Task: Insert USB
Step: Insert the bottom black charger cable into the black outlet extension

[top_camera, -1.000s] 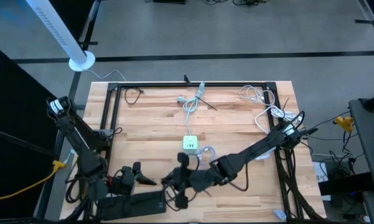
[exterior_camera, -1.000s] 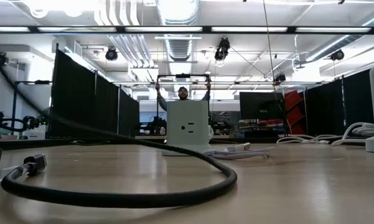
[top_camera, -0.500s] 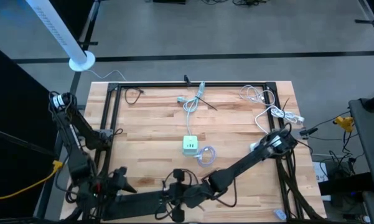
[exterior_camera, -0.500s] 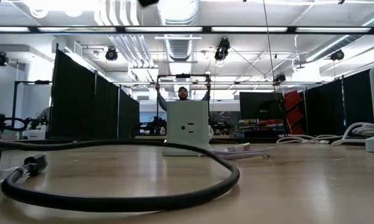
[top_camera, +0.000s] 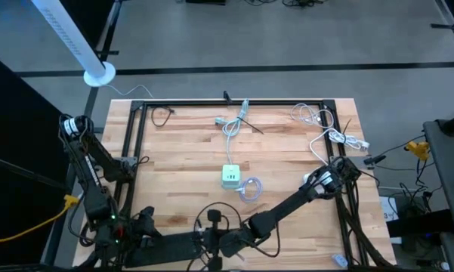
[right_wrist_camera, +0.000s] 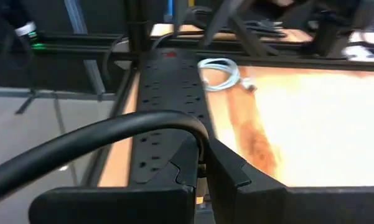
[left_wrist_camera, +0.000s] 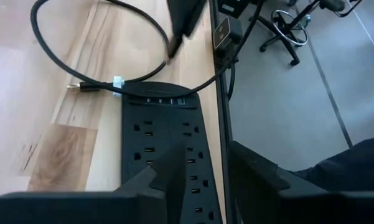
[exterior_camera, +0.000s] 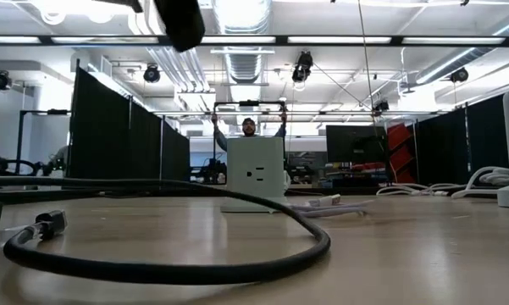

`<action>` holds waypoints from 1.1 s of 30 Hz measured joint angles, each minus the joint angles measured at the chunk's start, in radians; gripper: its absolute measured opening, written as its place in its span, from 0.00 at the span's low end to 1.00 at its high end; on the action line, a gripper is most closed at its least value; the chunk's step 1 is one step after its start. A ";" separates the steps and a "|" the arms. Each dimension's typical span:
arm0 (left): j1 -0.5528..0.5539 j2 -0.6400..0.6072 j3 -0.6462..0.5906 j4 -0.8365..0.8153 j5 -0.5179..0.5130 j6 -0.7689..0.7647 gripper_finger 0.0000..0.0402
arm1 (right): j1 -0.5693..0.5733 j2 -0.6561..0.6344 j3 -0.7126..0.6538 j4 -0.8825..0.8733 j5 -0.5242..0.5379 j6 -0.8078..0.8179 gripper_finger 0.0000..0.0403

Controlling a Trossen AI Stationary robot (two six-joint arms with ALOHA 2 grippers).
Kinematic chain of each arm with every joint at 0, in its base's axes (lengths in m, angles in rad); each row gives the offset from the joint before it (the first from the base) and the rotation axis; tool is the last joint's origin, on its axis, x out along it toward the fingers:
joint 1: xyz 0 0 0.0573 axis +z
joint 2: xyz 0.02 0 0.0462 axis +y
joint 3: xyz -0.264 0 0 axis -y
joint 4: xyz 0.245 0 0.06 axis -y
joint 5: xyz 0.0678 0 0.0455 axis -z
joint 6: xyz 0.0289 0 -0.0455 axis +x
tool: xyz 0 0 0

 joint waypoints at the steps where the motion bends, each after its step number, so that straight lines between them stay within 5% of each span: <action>1: 0.000 -0.001 0.000 0.000 -0.001 0.000 0.26 | 0.000 -0.016 0.000 -0.001 0.026 -0.029 0.01; 8: 0.000 -0.004 0.000 0.004 -0.015 0.002 0.26 | -0.014 -0.156 0.002 -0.064 0.108 -0.245 0.01; 14: 0.000 -0.006 0.000 0.012 -0.119 0.026 0.26 | -0.015 -0.300 0.001 -0.123 0.235 -0.617 0.01; 22: 0.000 -0.012 0.000 0.037 -0.340 0.036 0.26 | -0.026 -0.457 0.001 -0.117 0.407 -1.112 0.01; 29: 0.021 -0.016 0.000 0.045 -0.649 0.025 0.25 | -0.053 -0.539 0.001 -0.083 0.415 -1.475 0.01; 33: 0.068 -0.017 0.000 0.017 -0.677 0.024 0.25 | -0.061 -0.552 0.001 -0.084 0.404 -1.680 0.01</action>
